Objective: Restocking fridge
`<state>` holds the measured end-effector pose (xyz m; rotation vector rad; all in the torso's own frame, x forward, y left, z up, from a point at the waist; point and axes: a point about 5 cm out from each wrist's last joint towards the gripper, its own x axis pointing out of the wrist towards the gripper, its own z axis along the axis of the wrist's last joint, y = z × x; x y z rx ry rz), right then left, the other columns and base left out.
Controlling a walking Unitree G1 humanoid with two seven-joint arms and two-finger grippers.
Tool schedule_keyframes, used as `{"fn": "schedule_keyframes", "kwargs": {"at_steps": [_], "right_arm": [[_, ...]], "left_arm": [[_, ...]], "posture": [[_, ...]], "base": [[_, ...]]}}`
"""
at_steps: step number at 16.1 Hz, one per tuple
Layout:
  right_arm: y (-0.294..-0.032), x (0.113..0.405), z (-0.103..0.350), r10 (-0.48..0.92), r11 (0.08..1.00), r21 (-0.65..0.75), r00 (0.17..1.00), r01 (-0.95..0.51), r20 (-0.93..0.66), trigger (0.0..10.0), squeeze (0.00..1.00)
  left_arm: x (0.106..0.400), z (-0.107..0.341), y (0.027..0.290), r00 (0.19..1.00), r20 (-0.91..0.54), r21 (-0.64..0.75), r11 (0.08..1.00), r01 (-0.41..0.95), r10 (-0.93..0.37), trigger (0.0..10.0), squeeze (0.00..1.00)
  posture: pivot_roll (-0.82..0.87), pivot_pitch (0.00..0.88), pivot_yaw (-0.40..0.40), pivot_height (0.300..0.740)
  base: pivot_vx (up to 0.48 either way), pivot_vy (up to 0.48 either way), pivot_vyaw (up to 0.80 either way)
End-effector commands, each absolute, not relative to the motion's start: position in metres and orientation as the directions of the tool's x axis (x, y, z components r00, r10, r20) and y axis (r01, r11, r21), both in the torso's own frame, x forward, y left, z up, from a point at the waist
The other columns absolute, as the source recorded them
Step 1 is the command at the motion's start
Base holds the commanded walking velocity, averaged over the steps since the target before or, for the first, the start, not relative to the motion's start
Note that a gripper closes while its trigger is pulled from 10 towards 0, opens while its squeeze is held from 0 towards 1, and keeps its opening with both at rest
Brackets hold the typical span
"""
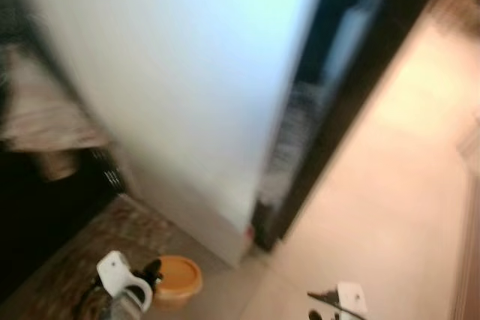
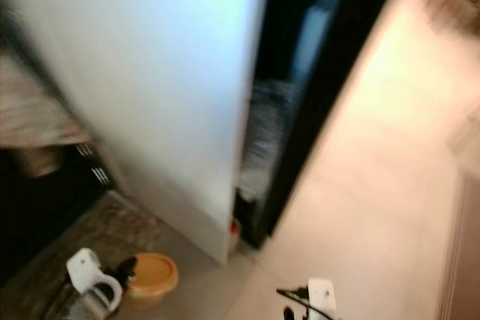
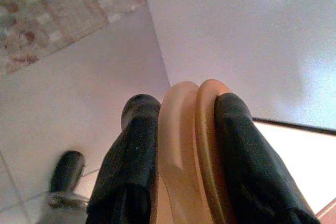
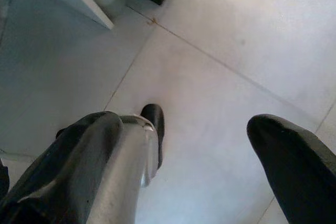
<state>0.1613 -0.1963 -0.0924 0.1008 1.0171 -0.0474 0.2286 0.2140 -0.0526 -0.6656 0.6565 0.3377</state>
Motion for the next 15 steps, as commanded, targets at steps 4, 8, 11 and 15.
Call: {"fn": "schedule_keyframes", "kwargs": {"at_steps": [4, 8, 11, 15], "right_arm": [[-0.201, 0.157, -0.093, -0.007, 0.996, 0.041, 0.518, 0.082, -0.855, 10.0, 0.00], [-0.201, 0.157, -0.093, -0.008, 0.995, 0.044, 0.525, 0.086, -0.851, 10.0, 0.00], [-0.201, 0.156, -0.093, -0.012, 0.995, 0.045, 0.530, 0.093, -0.848, 10.0, 0.00], [-0.199, 0.158, -0.093, -0.009, 0.993, 0.055, 0.543, 0.101, -0.839, 10.0, 0.00]], "left_arm": [[0.218, -0.061, 0.209, 0.705, -0.703, -0.426, 0.737, -0.525, 0.096, 10.0, 0.00], [0.210, -0.066, 0.216, 0.656, -0.738, -0.420, 0.652, -0.631, 0.160, 10.0, 0.00], [0.211, -0.066, 0.211, 0.653, -0.744, -0.416, 0.668, -0.617, 0.141, 10.0, 0.00], [0.204, -0.070, 0.211, 0.629, -0.762, -0.393, 0.662, -0.639, 0.154, 10.0, 0.00]], "posture": [[-0.12, 0.048, -0.017, 0.740], [-0.12, 0.039, -0.015, 0.740], [-0.12, 0.032, -0.013, 0.740], [-0.12, 0.046, -0.013, 0.740]], "base": [[0.000, 0.000, -0.39], [0.000, 0.000, 0.00], [0.000, 0.000, 0.00], [0.000, 0.000, 0.00]]}}
